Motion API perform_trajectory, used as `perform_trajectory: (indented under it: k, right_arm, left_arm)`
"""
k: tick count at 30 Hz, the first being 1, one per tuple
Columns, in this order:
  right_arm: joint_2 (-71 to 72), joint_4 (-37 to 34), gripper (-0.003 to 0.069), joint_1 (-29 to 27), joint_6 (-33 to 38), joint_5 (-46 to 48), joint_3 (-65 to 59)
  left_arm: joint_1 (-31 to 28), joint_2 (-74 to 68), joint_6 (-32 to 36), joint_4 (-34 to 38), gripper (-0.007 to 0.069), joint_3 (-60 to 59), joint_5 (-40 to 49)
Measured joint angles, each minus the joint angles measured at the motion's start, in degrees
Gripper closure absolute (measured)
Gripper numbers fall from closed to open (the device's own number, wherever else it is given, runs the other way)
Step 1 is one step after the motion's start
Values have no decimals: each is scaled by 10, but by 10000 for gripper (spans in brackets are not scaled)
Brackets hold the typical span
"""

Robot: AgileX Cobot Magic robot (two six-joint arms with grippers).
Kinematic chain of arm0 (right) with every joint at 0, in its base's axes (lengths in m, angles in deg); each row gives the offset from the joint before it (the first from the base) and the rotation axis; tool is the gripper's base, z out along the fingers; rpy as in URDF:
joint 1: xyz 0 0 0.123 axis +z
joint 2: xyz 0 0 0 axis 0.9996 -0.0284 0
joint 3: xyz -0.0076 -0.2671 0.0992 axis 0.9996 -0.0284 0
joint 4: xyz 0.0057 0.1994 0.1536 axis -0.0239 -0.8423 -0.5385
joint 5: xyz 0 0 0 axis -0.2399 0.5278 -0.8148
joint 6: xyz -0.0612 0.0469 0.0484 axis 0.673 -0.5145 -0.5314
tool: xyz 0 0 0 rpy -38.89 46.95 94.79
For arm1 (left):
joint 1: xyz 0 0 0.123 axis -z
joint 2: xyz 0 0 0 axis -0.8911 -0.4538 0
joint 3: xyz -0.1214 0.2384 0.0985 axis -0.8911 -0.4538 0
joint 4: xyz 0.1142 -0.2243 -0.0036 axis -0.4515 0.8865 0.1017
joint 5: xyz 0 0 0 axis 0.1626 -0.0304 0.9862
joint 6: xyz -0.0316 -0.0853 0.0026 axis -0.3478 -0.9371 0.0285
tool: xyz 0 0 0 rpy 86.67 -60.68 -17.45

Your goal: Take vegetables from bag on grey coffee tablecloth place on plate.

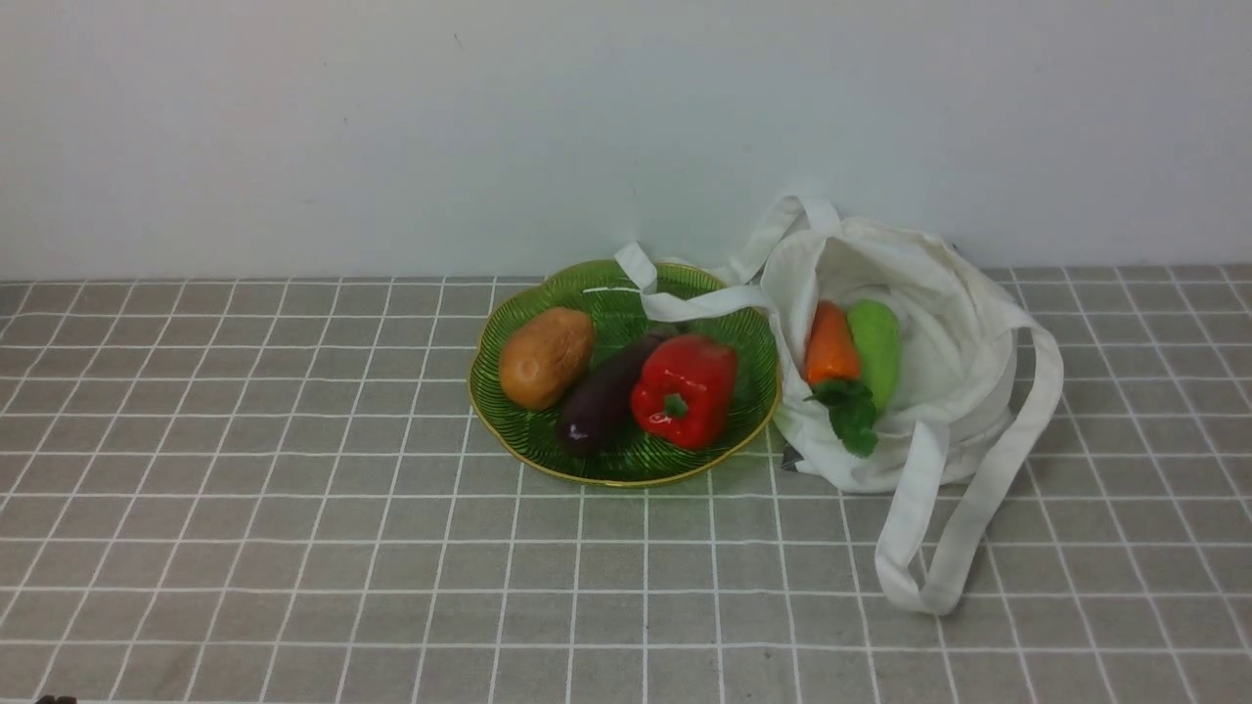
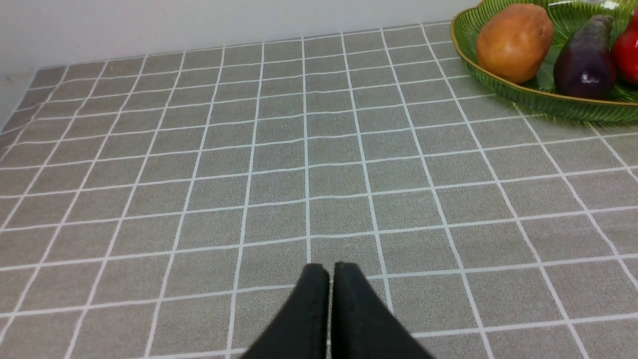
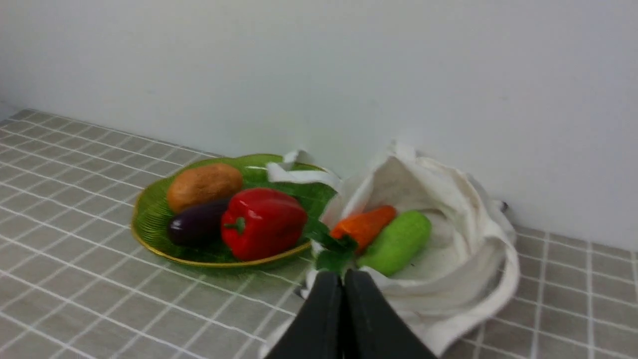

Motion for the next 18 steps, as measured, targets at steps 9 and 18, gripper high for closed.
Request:
perform_trajectory:
  k: [9,18]
  right_arm:
    - [111,0,673,-130,0,5,-115]
    - [121,-11,673,-169,0,13,-140]
  left_arm:
    - [0,0,0,0,629,0,0]
    - [0,0,0,0,629,0,0]
